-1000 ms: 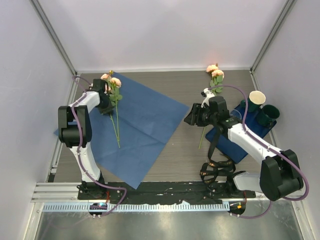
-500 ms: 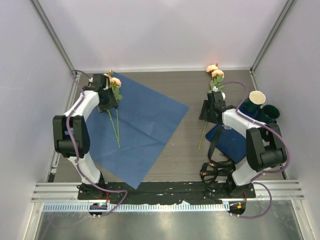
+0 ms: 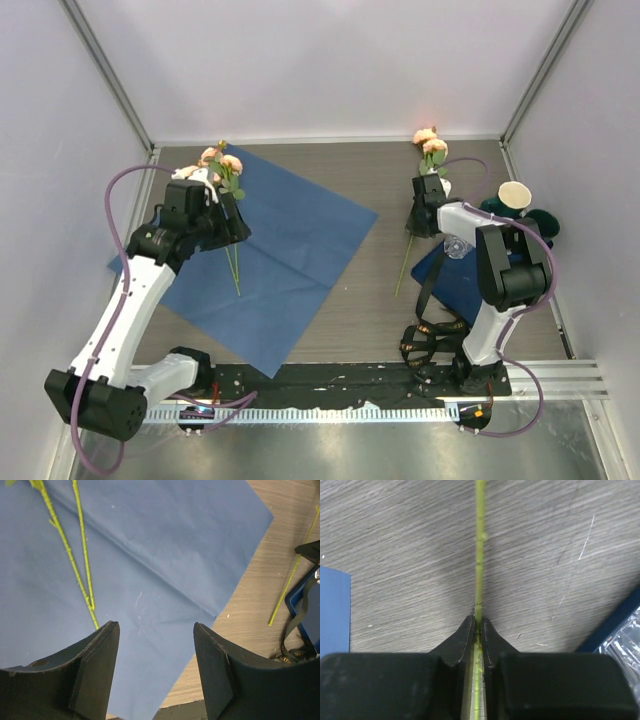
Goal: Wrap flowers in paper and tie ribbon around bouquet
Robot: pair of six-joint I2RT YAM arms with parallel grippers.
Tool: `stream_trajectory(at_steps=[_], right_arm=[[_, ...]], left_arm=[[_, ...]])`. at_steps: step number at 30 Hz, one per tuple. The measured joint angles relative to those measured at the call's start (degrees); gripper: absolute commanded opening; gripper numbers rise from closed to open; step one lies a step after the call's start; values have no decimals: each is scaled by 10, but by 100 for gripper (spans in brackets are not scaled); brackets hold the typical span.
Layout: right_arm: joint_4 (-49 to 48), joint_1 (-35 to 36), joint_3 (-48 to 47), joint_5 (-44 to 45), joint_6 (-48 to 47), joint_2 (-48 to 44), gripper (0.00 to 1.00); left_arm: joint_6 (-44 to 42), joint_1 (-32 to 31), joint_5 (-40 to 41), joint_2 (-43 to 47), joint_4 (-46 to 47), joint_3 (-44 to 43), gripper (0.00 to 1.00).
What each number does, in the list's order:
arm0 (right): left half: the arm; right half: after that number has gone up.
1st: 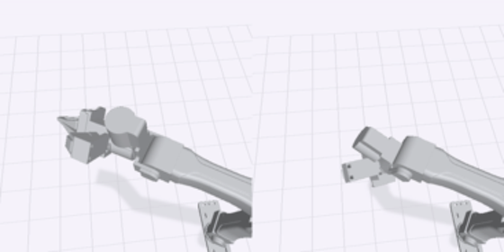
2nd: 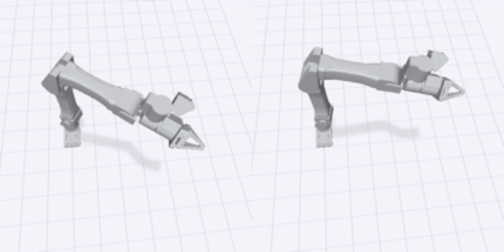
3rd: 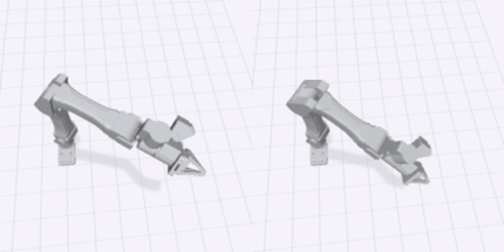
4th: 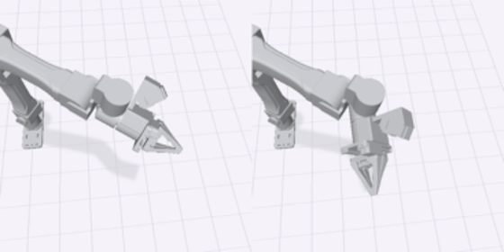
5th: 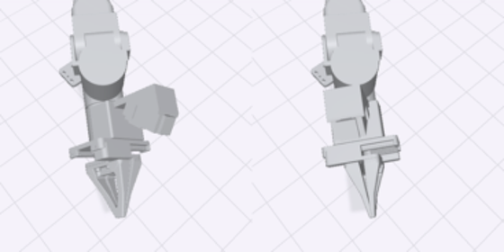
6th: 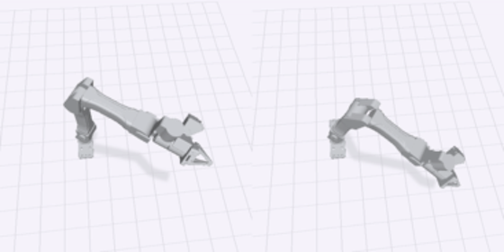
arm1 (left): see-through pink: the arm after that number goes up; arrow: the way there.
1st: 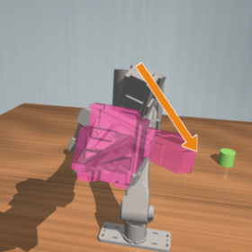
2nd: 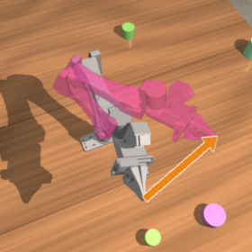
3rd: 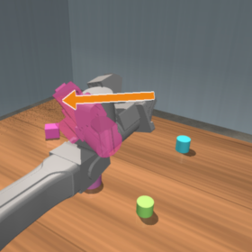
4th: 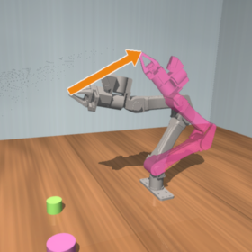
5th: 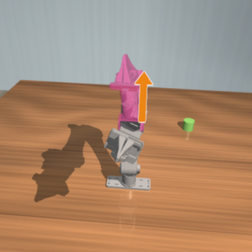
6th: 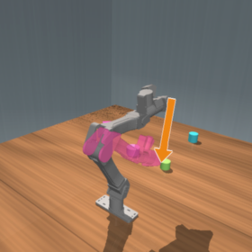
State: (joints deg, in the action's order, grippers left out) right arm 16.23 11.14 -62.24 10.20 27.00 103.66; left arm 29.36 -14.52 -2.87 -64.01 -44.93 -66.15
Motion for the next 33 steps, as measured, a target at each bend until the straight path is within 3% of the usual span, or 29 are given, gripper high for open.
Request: stream_trajectory(at_steps=[6,11,15,23,29,33], right_arm=[[7,37,-3,44,-17,-13,0],[24,181,-107,43,-30,-35,0],[-26,276,-215,-19,-1,-16,0],[-151,351,-374,-108,106,178,0],[-148,368,-439,-129,179,318,0],[-147,373,-473,-134,205,361,0]], left_arm=[[2,0,-3,58,-28,32,68],[5,0,-4,101,-21,61,78],[19,5,63,131,-20,62,83],[37,57,90,114,-11,9,83],[39,65,72,137,8,19,83],[47,65,57,151,19,38,83]])
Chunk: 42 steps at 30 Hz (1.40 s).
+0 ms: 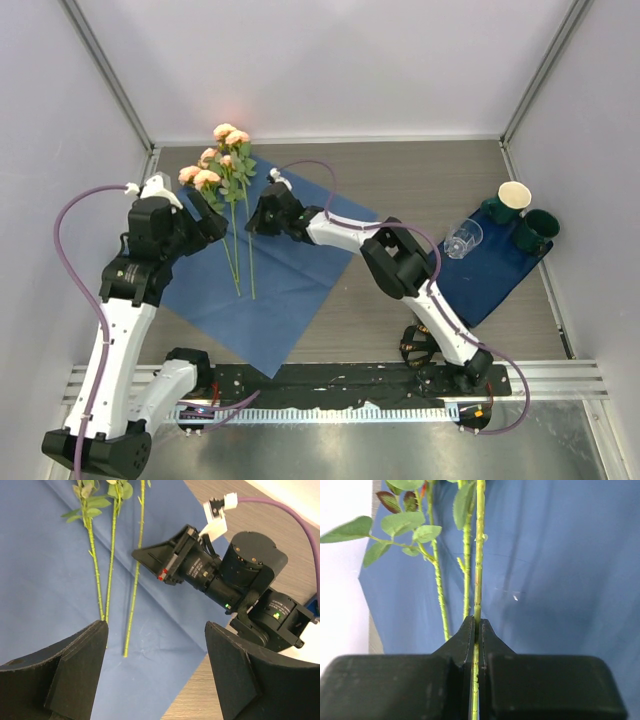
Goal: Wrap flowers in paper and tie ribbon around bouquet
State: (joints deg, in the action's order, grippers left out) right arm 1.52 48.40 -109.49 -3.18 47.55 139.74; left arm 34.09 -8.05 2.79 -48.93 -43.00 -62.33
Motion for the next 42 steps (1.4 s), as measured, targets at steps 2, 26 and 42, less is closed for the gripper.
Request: stream_trajectory(at_steps=[2,26,42], right_arm=[[-3,2,-16,-4,12,10,0],[2,3,-99,-14,36,64,28],[60,-2,-134,-5,-1,76,38]], left_arm=[[3,0,-14,-1,5,13,82],[17,0,-59,-8,25,60,82],[15,0,-59,-9,35,102,82]])
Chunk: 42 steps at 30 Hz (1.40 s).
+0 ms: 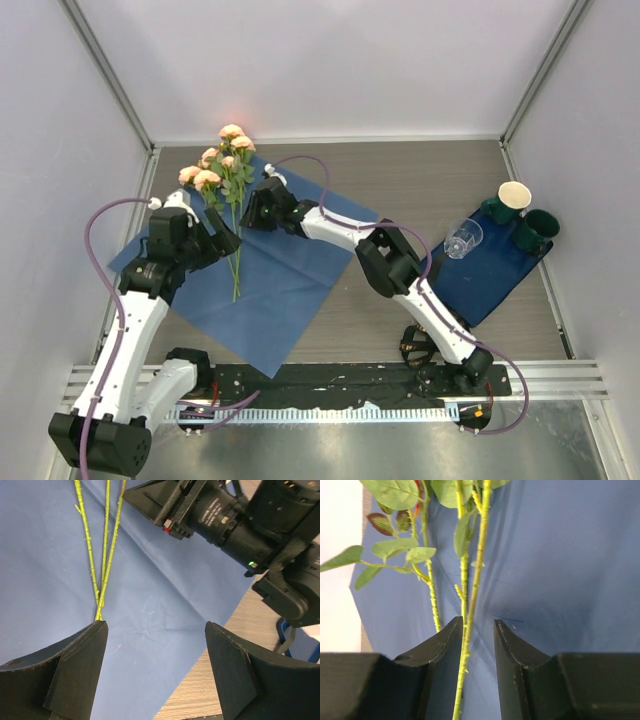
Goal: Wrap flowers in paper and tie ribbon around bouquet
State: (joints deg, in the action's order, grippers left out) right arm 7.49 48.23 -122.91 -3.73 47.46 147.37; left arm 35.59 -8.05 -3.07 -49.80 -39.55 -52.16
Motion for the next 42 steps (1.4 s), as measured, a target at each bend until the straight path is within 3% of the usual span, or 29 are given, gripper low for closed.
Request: stream_trajectory(at_steps=[6,11,17,22,29,31,37,42], right_arm=[[36,-3,37,0,-36,-25,39],[47,-4,214,-15,-84,-157,39],[26,-3,459,-26,-160,-370,42],[3,-3,583,-23,-193,-462,42],[3,-8,607,30,-227,-466,44],[23,-13,579,63,-242,-452,44],[42,-30,487,144,-276,-376,43],[42,-53,517,142,-258,-381,60]], left_arm=[[-5,3,0,-80,0,7,66],[-3,23,-31,-194,-1,5,44],[45,66,-36,-236,21,39,31],[76,98,19,-269,35,66,24],[79,140,82,-379,41,11,21],[78,145,96,-405,42,-20,16],[82,152,103,-491,52,-105,13],[90,153,98,-534,50,-134,12]])
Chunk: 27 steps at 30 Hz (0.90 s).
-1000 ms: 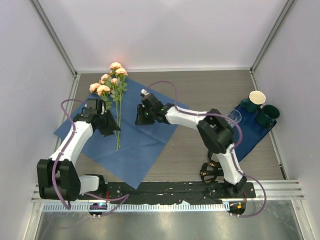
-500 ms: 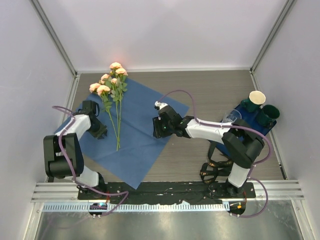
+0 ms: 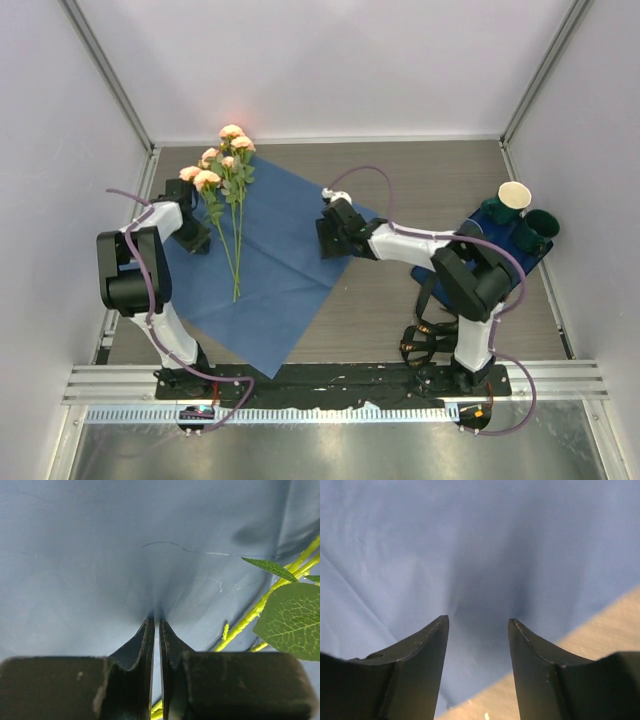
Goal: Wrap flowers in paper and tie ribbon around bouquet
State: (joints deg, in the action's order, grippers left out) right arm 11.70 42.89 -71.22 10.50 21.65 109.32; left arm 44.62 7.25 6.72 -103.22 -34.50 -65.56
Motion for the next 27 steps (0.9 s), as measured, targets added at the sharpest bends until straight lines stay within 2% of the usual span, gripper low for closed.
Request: stream_trajectory(at_steps=[2,5,8,11,16,23,27], right_arm=[[-24,-21,65,-32,32,-43,65],[-65,-87,179,-99,92,-134,65],[-143,-157,272,-158,155,-199,64],[-248,-181,351,-213,215,-219,60],[-415,-184,427,-283,312,-176,55],[-607,-186,446,-309,402,-78,50],[-685,-186,447,-314,435,-32,47]], left_arm=[[0,0,0,-3,0,-3,12],[0,0,-1,-5,0,-4,12],[0,0,-2,-9,-5,-9,12],[0,0,-4,-15,-10,-17,12],[0,0,-7,-18,-13,-20,12],[0,1,-9,-18,-13,-20,11],[0,2,-11,-18,-13,-20,11]])
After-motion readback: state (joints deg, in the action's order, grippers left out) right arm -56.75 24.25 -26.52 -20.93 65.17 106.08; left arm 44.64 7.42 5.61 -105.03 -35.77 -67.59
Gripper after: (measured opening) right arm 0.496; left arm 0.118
